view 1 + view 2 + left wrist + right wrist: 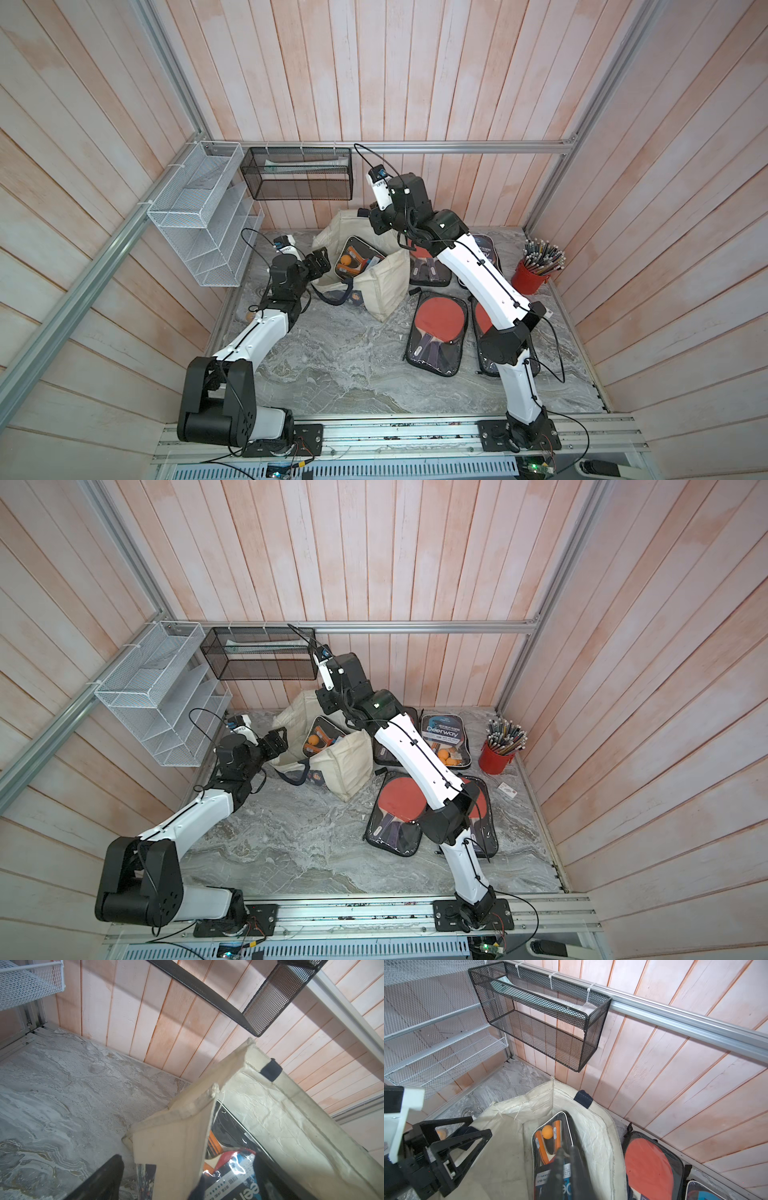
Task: Remove the ping pong set from the canvas bag
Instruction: Pick up the ping pong set from the canvas bag.
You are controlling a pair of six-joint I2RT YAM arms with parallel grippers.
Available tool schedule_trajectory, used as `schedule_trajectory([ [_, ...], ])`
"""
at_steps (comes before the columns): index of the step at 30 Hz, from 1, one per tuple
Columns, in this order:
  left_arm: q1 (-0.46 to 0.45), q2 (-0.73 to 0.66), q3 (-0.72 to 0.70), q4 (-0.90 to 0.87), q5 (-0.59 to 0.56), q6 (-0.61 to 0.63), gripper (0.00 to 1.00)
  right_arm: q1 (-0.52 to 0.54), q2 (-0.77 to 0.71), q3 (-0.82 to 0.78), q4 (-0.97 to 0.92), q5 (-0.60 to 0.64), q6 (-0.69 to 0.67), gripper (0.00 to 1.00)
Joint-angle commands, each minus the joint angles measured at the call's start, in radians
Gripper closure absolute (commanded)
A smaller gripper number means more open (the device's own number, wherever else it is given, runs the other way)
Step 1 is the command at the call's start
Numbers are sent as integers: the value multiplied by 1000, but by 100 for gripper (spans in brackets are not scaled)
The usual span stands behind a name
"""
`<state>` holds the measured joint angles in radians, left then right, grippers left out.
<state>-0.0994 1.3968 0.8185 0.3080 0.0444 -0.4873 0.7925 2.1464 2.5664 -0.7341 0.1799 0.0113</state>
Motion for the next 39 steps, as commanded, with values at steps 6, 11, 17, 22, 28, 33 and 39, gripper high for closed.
schedule_trajectory([
  [6, -2, -18, -12, 11, -11, 4, 0, 6, 52, -38, -5, -45, 6, 19],
  [11, -2, -19, -17, 9, -14, 9, 0, 4, 108, -32, -19, -67, 5, 23],
  [17, 0, -16, -28, 17, -4, 12, 76, -17, 184, -16, -37, -106, 15, 23],
  [22, 0, -22, -53, 27, 0, 9, 100, -39, 228, -21, -49, -117, 21, 22],
  [28, 0, -29, -77, 43, 8, 4, 100, -45, 267, -27, -58, -98, 22, 19],
  [33, -1, -31, -83, 47, 12, 3, 100, -53, 304, -29, -74, -80, 28, 5],
  [39, 0, -36, -93, 53, 9, 4, 100, -53, 342, -34, -94, -73, 24, 2],
])
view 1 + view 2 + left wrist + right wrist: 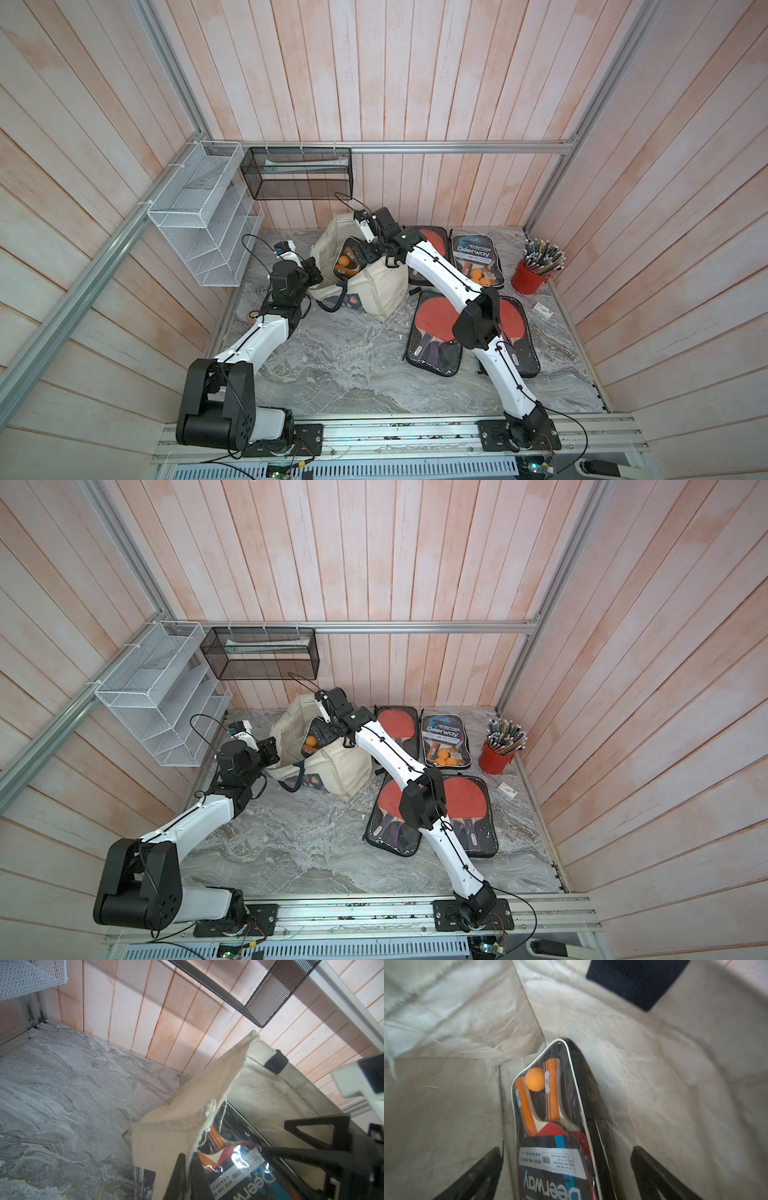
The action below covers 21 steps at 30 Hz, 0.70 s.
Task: Remove the ping pong set from the canvas bag
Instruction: Pick up the ping pong set from the canvas bag.
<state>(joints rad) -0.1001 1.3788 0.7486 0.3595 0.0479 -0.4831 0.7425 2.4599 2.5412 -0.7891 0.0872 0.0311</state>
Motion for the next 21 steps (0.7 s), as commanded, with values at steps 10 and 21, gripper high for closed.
schedule_trajectory([
  [10, 0, -17, -27, 7, 4, 1, 100, -2, 46, -57, -23, -1, 4, 4],
  [21, 3, -20, -27, 6, 3, 0, 100, 1, 45, -71, -11, -25, 3, 100],
])
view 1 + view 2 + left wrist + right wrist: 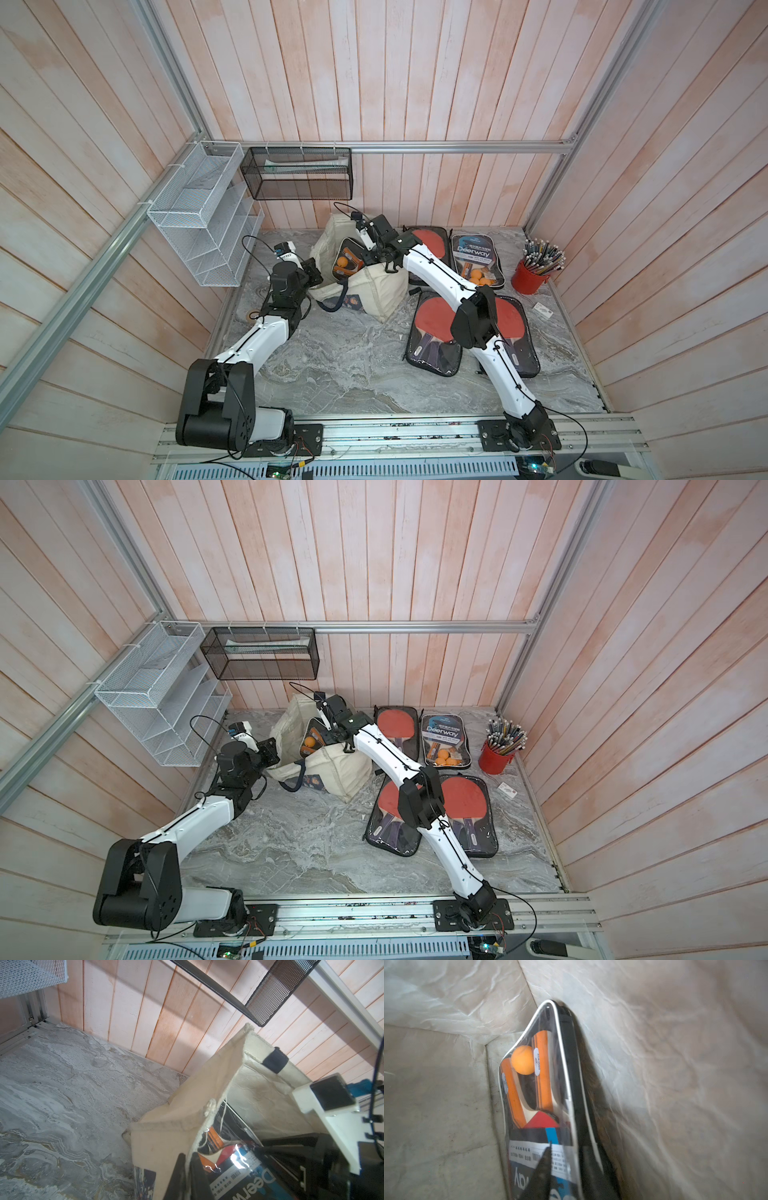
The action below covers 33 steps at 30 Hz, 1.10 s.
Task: Remove the ping pong set from the canvas bag
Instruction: Pick up the ping pong set from the canvas bag.
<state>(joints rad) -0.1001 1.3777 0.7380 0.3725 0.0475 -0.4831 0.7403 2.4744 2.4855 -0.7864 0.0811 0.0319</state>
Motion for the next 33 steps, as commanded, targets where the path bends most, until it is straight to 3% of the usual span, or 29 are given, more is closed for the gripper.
schedule_trajectory([
  [1, 3, -17, -16, -7, 3, 0, 100, 4, 25, -14, -14, -18, 3, 100],
  [16, 5, -19, -17, -7, 5, 0, 100, 31, -151, 12, 47, 53, -3, 100],
  [33, 5, -19, -9, -12, 8, -2, 100, 66, -250, 48, 76, 136, -27, 100],
])
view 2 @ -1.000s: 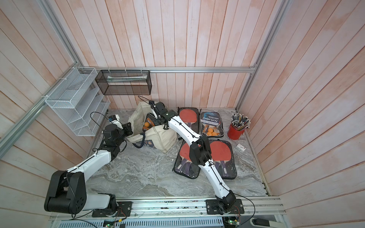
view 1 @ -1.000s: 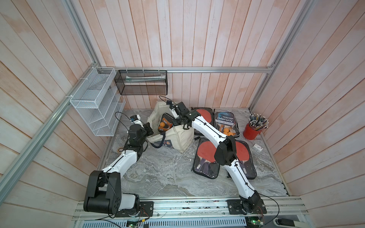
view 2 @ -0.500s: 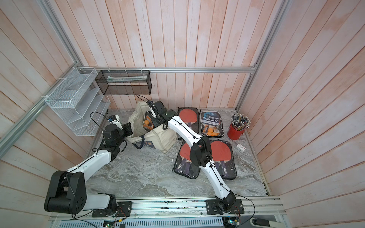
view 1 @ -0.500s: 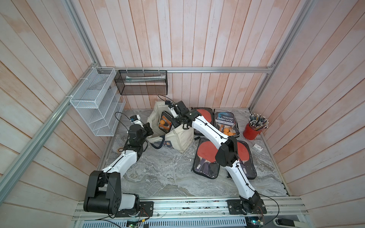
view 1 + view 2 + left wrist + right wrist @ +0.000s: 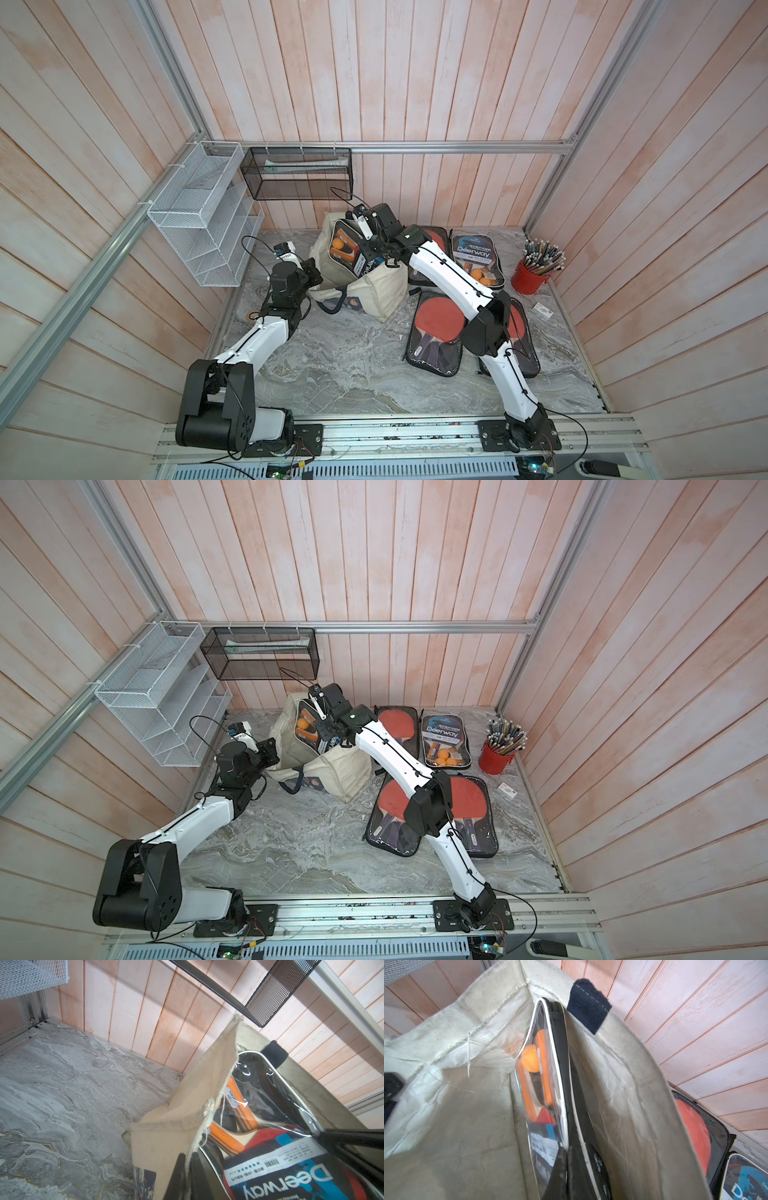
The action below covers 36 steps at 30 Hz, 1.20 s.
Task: Remove the ping pong set from the canvas bag
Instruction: Pick up the ping pong set from the canvas bag.
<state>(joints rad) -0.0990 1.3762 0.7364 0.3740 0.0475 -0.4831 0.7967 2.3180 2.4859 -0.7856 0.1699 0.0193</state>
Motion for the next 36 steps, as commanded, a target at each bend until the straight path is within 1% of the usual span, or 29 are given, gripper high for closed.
schedule_trajectory([
  [1, 4, -16, -8, -14, 7, -3, 100, 12, -100, 50, 78, 52, -15, 100],
  [2, 3, -15, -8, -14, 8, -4, 100, 13, -104, 51, 79, 54, -16, 100],
  [5, 5, -13, -6, -12, 8, -5, 92, 15, -115, 61, 74, 63, -18, 100],
  [8, 3, -14, -4, -13, 6, -5, 73, 15, -124, 67, 68, 69, -19, 100],
  [10, 4, -14, -2, -14, 5, -6, 49, 15, -135, 68, 70, 75, -19, 100],
  [12, 4, -16, -2, -13, 5, -6, 28, 19, -145, 74, 72, 79, -20, 100],
  [13, 4, -16, -2, -14, 5, -7, 20, 20, -150, 78, 71, 84, -21, 100],
  [15, 4, -18, 0, -14, 3, -6, 5, 22, -157, 89, 71, 90, -24, 100],
  [16, 4, -17, 0, -14, 4, -7, 0, 24, -162, 95, 71, 93, -27, 100],
  [26, 4, -17, 14, -20, 3, -10, 0, 35, -210, 137, 67, 130, -44, 100],
  [36, 4, -47, 18, -18, -18, -2, 0, 66, -326, 135, 73, 191, -78, 100],
])
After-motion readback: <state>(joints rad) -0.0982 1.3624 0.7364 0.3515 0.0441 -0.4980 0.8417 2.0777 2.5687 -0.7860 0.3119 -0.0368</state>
